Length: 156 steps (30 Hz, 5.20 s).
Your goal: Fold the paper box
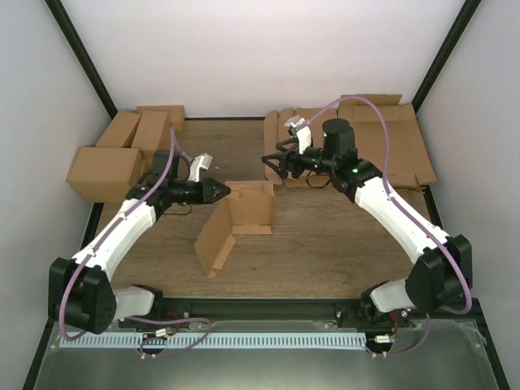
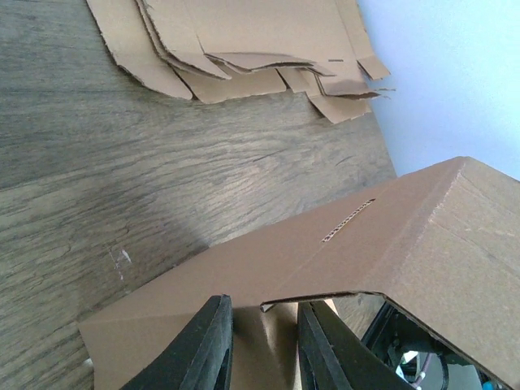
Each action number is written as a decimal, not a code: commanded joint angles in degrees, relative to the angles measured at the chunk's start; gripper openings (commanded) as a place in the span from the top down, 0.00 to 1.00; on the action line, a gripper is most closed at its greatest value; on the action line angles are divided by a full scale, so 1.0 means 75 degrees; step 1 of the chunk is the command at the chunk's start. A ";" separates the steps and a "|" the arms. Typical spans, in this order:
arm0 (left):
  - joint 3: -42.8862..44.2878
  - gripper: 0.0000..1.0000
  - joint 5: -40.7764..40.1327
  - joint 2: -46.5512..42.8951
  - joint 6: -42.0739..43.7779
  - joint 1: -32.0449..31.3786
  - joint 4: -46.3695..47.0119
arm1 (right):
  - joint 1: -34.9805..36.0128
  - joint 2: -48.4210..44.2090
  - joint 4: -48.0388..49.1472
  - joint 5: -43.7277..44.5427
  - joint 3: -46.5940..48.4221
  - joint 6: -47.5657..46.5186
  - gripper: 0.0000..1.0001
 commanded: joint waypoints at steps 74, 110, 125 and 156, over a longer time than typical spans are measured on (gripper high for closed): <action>0.0861 0.34 -0.1581 -0.1784 0.1891 -0.0247 -0.3172 | 0.2018 -0.0136 -0.2267 0.1713 -0.0239 -0.2934 0.56; 0.1691 0.96 -0.6578 -0.1977 0.2767 -0.3771 -0.3033 | 0.0501 -0.0195 -0.3531 -0.1258 0.1170 -0.0412 0.31; 0.0704 0.96 -0.6921 -0.2220 0.3217 -0.4291 -0.1693 | -0.0093 -0.0074 -0.3400 -0.1448 0.0722 -0.0125 0.50; 0.0433 0.96 -0.7231 -0.1715 0.3046 -0.4766 -0.1405 | -0.0051 -0.0322 -0.3927 -0.1222 0.0060 -0.0951 0.68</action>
